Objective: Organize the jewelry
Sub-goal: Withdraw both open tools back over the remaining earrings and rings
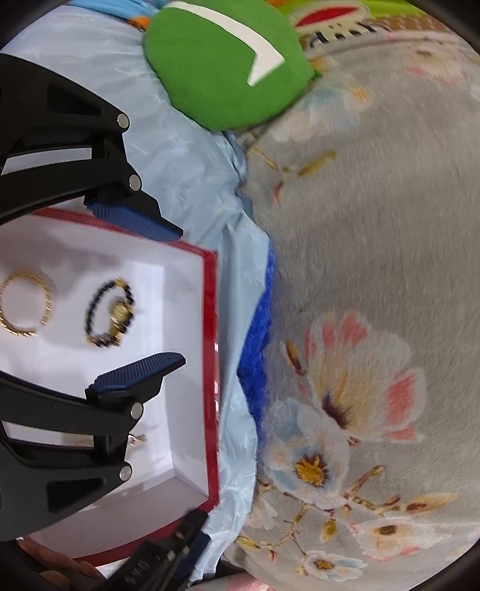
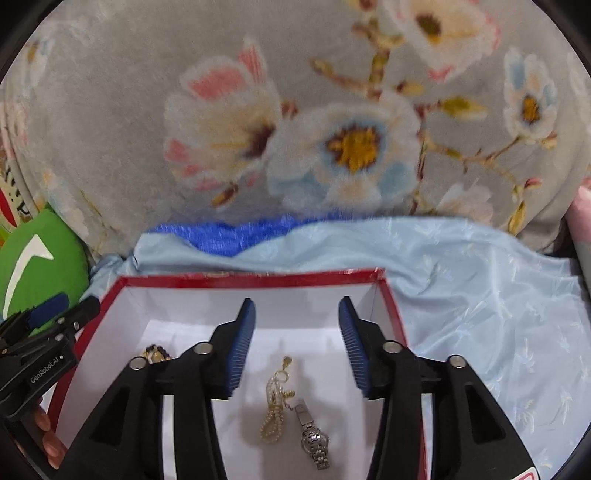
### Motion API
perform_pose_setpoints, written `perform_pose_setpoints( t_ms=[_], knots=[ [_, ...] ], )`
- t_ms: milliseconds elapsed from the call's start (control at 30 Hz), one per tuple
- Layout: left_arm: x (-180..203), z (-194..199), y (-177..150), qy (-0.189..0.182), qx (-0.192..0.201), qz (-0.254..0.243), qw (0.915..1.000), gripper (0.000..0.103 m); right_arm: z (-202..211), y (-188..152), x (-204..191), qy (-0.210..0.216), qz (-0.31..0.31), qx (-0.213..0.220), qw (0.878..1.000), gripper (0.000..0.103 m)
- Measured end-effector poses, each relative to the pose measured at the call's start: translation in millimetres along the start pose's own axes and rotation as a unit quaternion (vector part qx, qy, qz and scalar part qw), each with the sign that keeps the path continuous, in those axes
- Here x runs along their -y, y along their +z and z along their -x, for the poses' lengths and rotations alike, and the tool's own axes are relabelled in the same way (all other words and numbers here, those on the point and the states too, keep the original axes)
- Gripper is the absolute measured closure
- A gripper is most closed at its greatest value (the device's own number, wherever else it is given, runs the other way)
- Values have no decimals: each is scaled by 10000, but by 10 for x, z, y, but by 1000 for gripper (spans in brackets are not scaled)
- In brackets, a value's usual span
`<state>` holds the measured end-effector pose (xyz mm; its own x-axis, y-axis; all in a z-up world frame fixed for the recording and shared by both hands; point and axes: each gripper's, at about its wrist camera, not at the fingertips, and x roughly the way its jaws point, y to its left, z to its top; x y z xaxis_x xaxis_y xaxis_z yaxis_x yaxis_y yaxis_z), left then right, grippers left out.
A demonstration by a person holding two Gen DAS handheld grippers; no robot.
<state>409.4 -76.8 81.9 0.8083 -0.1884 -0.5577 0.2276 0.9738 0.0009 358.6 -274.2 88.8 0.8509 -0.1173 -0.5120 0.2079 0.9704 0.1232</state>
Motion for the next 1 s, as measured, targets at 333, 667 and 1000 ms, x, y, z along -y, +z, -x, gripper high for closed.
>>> perform_pose_setpoints(
  t_ms=[333,667,1000],
  knots=[
    [-547,1345,-826,-27,-118,-27,9999,39,1526,-749,-33,853,-58,122,9963,41],
    [-532,1888,-2029,-278,-1266,29,9916,39,2327,-2157,-244,961,63,-829,9919,39],
    [-441,1813,-2626,-139,-1725,91,9849,51,2475,-2708,-150,703,-270,-1247,9893,39]
  ],
)
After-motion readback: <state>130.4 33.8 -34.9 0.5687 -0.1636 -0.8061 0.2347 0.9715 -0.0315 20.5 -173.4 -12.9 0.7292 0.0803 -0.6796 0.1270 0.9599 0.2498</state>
